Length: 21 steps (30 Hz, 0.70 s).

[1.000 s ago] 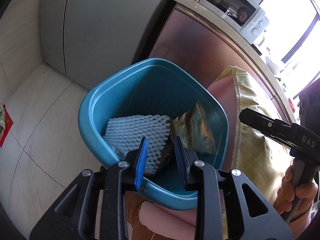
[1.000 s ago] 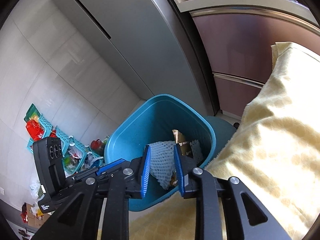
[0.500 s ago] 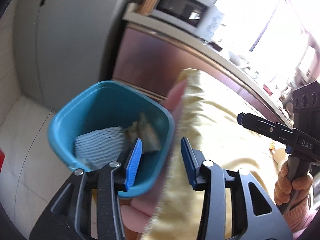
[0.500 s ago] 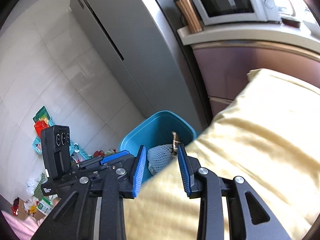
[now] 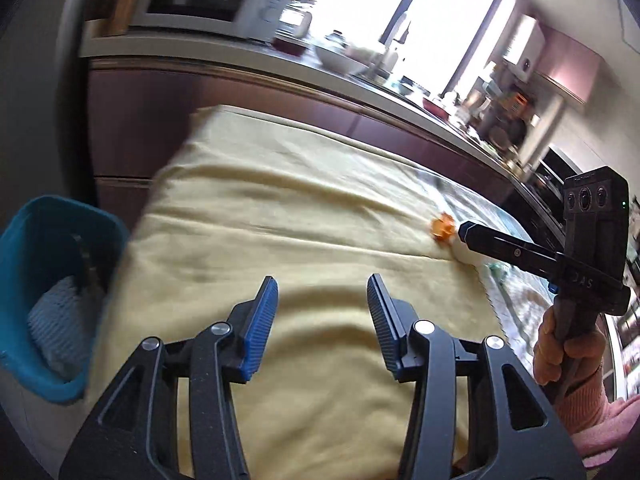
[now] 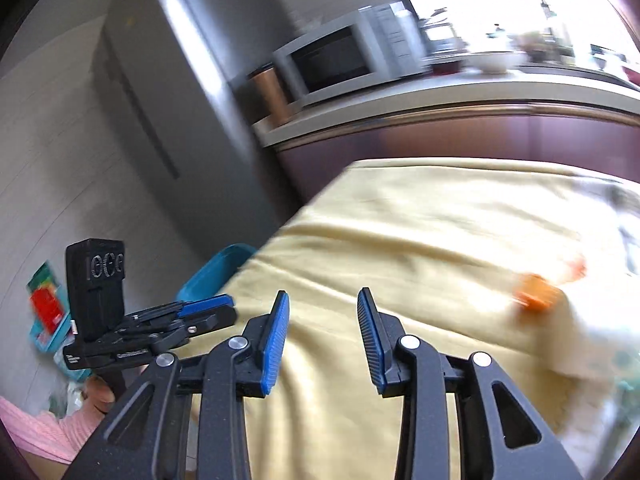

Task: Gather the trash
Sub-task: 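Move both open tools back over the table, then reach the left tool to the green snack packet while the right tool reaches the paper cup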

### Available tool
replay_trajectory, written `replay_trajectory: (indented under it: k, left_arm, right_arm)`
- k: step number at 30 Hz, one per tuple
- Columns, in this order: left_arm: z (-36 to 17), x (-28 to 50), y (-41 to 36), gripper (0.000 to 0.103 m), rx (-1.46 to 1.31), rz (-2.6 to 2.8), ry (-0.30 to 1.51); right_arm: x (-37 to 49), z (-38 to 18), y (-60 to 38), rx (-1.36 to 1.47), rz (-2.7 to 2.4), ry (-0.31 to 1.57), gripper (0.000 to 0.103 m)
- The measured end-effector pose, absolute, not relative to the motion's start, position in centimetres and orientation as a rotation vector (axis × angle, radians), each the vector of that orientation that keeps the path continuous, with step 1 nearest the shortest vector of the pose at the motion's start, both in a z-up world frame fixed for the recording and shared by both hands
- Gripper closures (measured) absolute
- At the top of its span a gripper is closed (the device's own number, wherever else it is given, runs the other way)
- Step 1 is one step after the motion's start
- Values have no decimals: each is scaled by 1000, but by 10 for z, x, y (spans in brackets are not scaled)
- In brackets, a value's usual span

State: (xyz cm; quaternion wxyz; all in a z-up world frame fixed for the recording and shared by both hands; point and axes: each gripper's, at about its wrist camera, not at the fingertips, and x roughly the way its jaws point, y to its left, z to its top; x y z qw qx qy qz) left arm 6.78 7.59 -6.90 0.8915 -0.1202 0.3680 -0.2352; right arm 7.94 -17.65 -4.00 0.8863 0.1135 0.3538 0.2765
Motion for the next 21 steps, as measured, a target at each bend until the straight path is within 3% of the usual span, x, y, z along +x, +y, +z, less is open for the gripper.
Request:
replay_trajectory:
  k: [17, 21]
  left_arm:
    - [-62, 93, -106, 53, -75, -787, 832]
    - [-64, 98, -130, 53, -56, -814, 854]
  right_arm:
    - [51, -59, -359, 401, 152, 628, 68]
    - [60, -68, -381, 458, 175, 637, 58]
